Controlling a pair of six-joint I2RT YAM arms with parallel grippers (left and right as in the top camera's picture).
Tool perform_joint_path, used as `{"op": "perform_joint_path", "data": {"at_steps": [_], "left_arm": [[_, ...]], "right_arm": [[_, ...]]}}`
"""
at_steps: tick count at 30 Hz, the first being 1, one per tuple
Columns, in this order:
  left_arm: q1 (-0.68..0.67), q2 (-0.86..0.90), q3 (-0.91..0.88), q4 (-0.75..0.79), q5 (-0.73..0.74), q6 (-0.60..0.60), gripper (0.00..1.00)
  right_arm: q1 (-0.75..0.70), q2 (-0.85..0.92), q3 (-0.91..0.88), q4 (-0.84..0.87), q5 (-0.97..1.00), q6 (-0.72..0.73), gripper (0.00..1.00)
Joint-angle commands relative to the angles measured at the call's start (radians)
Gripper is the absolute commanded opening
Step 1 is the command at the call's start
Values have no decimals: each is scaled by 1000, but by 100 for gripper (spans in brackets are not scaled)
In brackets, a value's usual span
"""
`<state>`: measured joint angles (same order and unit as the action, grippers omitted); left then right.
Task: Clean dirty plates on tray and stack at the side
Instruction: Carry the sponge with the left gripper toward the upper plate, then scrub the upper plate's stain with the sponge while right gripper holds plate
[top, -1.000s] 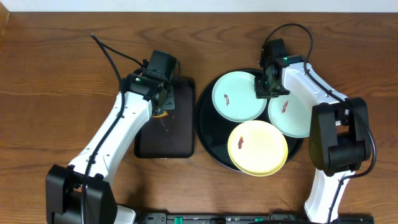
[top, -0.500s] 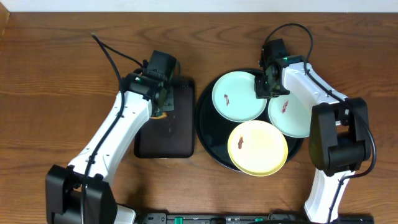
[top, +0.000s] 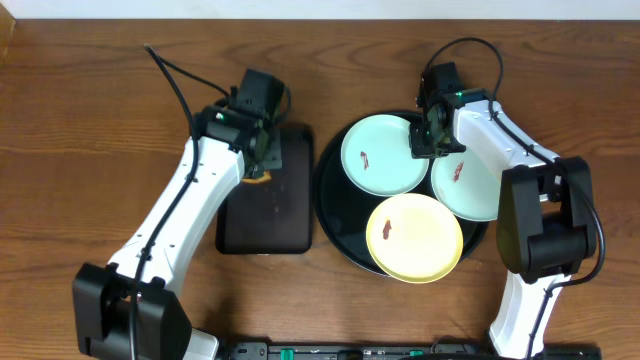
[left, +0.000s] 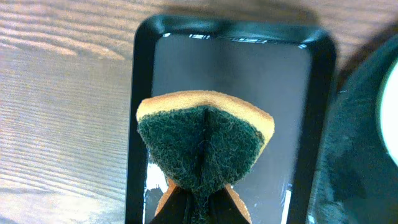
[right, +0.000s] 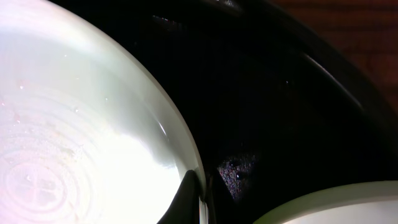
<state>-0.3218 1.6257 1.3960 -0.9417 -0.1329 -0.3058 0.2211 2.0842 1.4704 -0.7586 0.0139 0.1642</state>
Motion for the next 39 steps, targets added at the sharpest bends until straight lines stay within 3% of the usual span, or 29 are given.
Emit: {"op": "perform_joint_path", "data": {"at_steps": [1,9,21,39], "left_arm": [[3,-3,139,-45,9,21,7],[2,39,240,-183,14,16,7],[1,201,239,-179,48,47,7],[-9,262,224,-100,103,58,6]], "right_arm": [[1,1,2,-1,7,-5,1],[1,1,2,0,7,-5,1],[1,1,2,0,7,-5,1],[2,1,2,-4,7,-5,1]]}}
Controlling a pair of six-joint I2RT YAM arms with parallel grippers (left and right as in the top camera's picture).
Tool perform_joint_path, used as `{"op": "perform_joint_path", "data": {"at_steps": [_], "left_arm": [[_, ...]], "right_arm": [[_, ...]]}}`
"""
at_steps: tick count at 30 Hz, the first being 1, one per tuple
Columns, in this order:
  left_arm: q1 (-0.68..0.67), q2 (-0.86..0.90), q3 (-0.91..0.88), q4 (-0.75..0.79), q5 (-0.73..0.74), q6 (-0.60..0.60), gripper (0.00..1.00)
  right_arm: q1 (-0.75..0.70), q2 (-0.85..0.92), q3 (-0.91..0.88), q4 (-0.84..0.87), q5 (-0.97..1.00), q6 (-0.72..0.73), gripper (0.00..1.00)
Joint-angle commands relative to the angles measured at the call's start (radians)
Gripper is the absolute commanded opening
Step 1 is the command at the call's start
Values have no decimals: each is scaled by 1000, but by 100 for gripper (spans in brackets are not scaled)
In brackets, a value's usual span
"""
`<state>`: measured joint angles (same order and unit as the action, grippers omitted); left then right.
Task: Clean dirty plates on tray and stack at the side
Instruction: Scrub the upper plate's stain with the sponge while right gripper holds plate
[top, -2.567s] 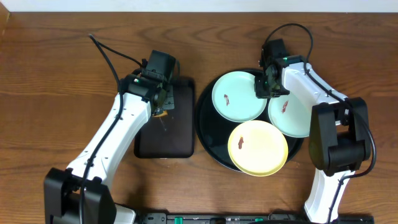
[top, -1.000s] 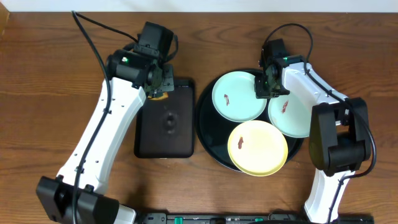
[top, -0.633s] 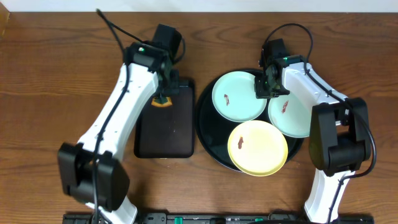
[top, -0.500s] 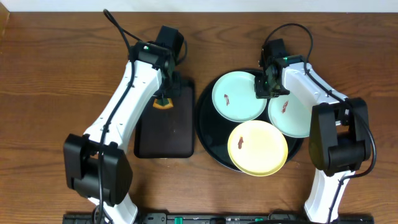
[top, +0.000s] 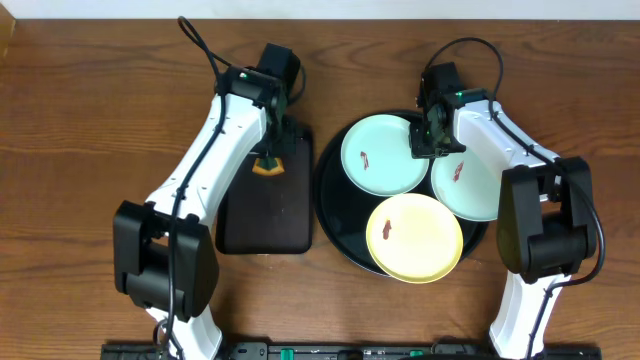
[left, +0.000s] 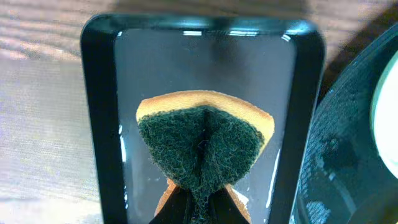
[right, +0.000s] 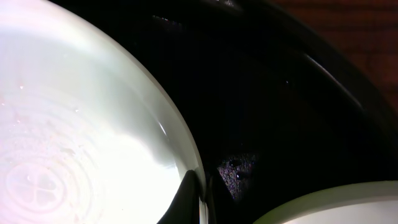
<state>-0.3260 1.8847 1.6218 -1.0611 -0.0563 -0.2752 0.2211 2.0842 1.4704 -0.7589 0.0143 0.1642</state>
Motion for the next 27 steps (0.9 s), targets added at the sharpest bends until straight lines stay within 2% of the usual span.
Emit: {"op": "perform_joint_path", "data": {"at_steps": [1,3,7,11,15,21,27], "left_arm": [[-8,3,1,37,68,59,7],[-18,3,24,47,117,92,7],[-56,3,87,50,117,91,7],[-119,3,115,89,129,39,7],[-186,25,105,191,174,12,7],[-272,126,101,321,173,11,8],[-286,220,101,364,171,12,7]], "right_arm": [[2,1,2,-3,7,-5,1],[2,1,2,-4,7,-5,1],[2,1,2,-6,7,-5,1],[2,1,2,-8,7,-5,1],[2,1,2,-8,6,-5,1],[2,1,2,-8,7,-5,1],[2,1,2,-8,7,-5,1]]}}
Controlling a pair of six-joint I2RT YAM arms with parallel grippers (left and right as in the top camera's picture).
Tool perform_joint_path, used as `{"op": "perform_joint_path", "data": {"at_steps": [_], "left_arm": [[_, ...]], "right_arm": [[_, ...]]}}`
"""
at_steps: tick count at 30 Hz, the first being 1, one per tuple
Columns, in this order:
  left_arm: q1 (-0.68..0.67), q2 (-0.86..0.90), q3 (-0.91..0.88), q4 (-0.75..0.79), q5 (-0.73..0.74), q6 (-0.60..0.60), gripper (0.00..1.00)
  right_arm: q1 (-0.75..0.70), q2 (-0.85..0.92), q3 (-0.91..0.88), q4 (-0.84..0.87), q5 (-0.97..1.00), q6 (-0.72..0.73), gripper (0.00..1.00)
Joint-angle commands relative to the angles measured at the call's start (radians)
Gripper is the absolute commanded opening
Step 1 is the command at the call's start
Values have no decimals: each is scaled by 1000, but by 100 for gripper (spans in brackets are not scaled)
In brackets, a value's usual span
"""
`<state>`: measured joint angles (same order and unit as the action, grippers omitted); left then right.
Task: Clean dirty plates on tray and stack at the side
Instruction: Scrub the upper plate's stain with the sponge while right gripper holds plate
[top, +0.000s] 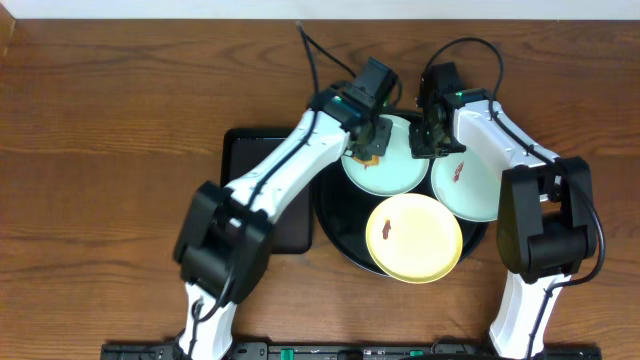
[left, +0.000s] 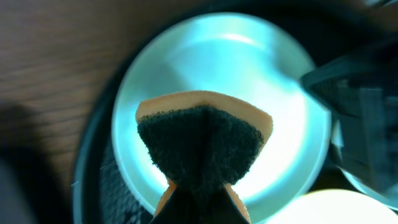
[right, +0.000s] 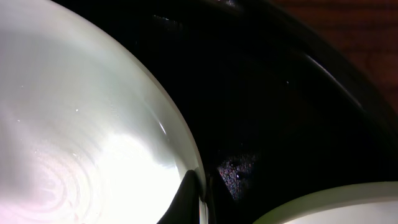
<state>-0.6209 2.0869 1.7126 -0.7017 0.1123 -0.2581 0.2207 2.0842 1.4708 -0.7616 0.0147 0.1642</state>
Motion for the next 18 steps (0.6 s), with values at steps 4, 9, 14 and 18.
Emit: {"op": "perform_joint_path", "data": {"at_steps": [4,9,14,18], "left_arm": [[19,23,10,8,-66,-5,7],[14,26,-5,13,-95,-5,7],[7,46,-16,33,-105,-5,7],[7,72,-16,43,-105,-5,7]], "right_arm": [[3,1,2,-5,6,-5,1],[3,1,2,-5,6,-5,1],[4,1,2,-5,6,-5,1],[4,1,2,-6,6,-5,1]]}}
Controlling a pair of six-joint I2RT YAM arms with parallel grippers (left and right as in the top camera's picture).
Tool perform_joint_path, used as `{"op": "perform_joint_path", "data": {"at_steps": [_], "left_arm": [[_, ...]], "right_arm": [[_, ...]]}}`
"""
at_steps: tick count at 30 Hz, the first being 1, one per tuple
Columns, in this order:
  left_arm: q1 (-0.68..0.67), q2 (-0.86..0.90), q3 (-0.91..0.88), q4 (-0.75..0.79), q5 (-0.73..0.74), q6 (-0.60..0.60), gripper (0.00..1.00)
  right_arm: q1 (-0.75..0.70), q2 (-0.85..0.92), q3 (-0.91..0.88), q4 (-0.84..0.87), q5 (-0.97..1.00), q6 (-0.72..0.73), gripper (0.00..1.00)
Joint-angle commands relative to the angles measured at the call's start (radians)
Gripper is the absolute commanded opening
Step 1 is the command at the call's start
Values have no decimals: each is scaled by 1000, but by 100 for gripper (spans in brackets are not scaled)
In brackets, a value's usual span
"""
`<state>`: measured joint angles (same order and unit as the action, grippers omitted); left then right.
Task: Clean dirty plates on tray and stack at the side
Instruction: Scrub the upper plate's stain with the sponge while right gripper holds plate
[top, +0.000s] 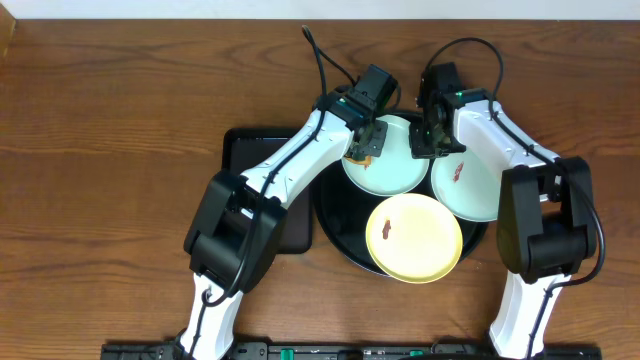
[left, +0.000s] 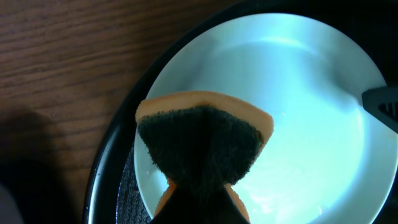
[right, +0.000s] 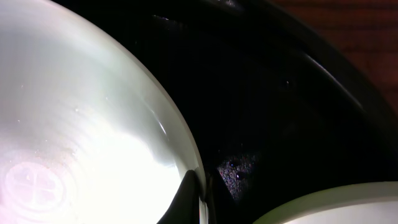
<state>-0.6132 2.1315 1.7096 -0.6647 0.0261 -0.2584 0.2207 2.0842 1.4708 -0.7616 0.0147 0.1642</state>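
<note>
Three plates lie on the round black tray (top: 335, 215): a mint plate (top: 395, 165) at the back left, a pale green plate (top: 470, 190) with a red smear at the right, a yellow plate (top: 415, 238) with a red smear in front. My left gripper (top: 364, 145) is shut on an orange sponge with a dark green scrub face (left: 202, 143), over the mint plate's left part (left: 298, 112). My right gripper (right: 200, 186) is shut on the mint plate's right rim (right: 180, 134).
A black rectangular tray (top: 240, 150) lies left of the round tray, mostly under my left arm. Brown wooden table (top: 120, 120) surrounds both trays. The right arm's cable loops above the round tray's far edge.
My left gripper with the sponge has shifted a little toward the left part of the mint plate and closer to it. The right gripper holds the rim as before.
My left gripper held the sponge over the black rectangular tray at first, and still did a moment later from farther up. Then it was over the mint plate, where it is now. My right gripper stayed clamped on that plate's rim throughout.
</note>
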Motion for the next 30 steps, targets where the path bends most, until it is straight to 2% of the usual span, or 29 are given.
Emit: {"op": "perform_joint_path", "data": {"at_steps": [1,30], "left_arm": [[-1,36,-13,8,-19,-5,7],[-2,137,-31,21,-18,-5,8]], "right_arm": [[4,1,2,-5,6,-5,1],[4,1,2,-5,6,-5,1]]}}
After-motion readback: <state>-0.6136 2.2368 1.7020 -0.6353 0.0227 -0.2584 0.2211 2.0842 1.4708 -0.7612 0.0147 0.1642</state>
